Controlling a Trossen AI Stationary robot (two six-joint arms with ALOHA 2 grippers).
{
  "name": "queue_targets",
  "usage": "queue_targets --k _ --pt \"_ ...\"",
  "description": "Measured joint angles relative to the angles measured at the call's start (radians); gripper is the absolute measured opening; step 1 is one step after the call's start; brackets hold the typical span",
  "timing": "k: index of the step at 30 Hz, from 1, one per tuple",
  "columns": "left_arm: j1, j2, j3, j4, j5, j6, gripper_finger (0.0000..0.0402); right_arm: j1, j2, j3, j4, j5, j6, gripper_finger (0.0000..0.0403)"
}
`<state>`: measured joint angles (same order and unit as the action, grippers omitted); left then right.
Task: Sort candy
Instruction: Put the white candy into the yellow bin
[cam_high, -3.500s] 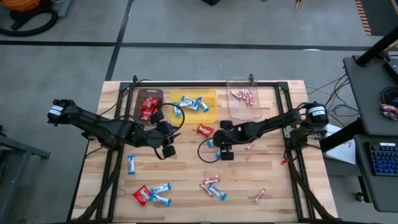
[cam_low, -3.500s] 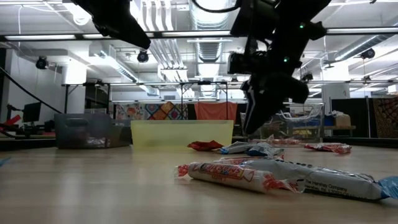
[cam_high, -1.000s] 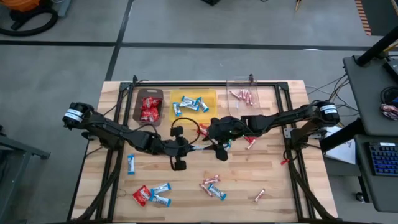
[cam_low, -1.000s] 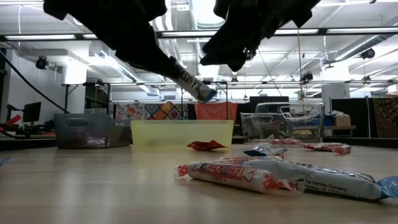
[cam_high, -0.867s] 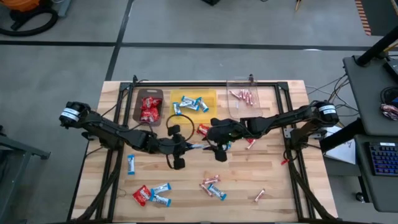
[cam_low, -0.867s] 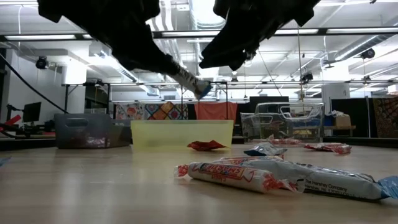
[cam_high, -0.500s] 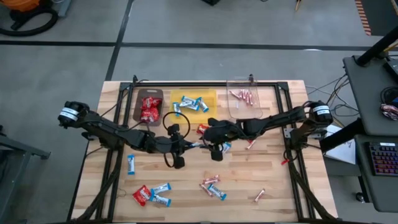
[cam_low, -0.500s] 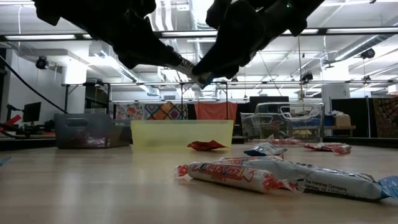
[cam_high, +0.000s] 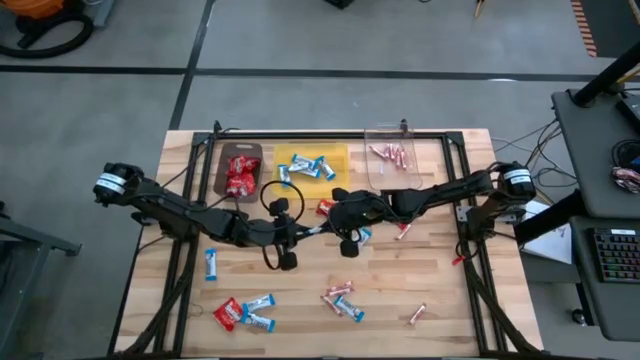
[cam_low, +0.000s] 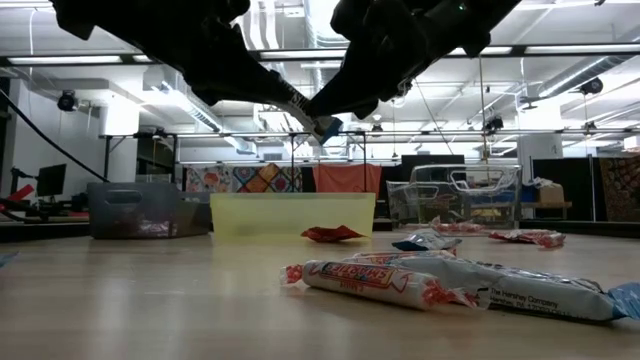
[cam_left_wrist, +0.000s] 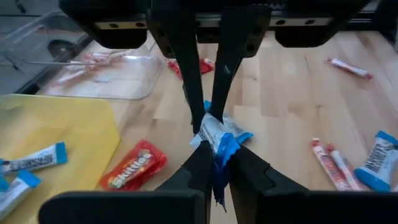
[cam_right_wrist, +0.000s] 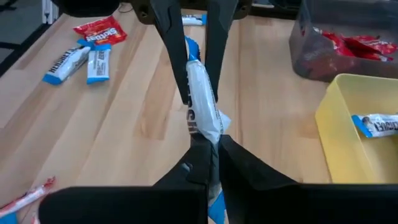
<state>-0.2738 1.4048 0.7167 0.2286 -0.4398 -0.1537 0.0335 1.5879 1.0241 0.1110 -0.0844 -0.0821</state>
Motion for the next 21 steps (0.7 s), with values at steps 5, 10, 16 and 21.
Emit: queue_targets --k 5,10,16,21 --pt "0.007 0.0 0.0 0.006 -0.166 0.065 0.0018 -0.048 0.0 0.027 -0.014 0.007 -0.021 0.0014" --pt "0.059 -0.002 0.001 0.013 -0.321 0.156 0.0026 -0.141 -0.001 0.091 -0.066 0.016 -0.07 0.0013" --pt "0.215 -0.003 0.0 -0.003 -0.285 0.121 0.0055 -0.28 0.016 0.17 -0.164 0.007 -0.086 0.0012" --pt "0.349 -0.003 -0.001 -0.007 -0.225 0.104 0.0074 -0.38 0.068 0.203 -0.173 0.017 -0.071 0.0012"
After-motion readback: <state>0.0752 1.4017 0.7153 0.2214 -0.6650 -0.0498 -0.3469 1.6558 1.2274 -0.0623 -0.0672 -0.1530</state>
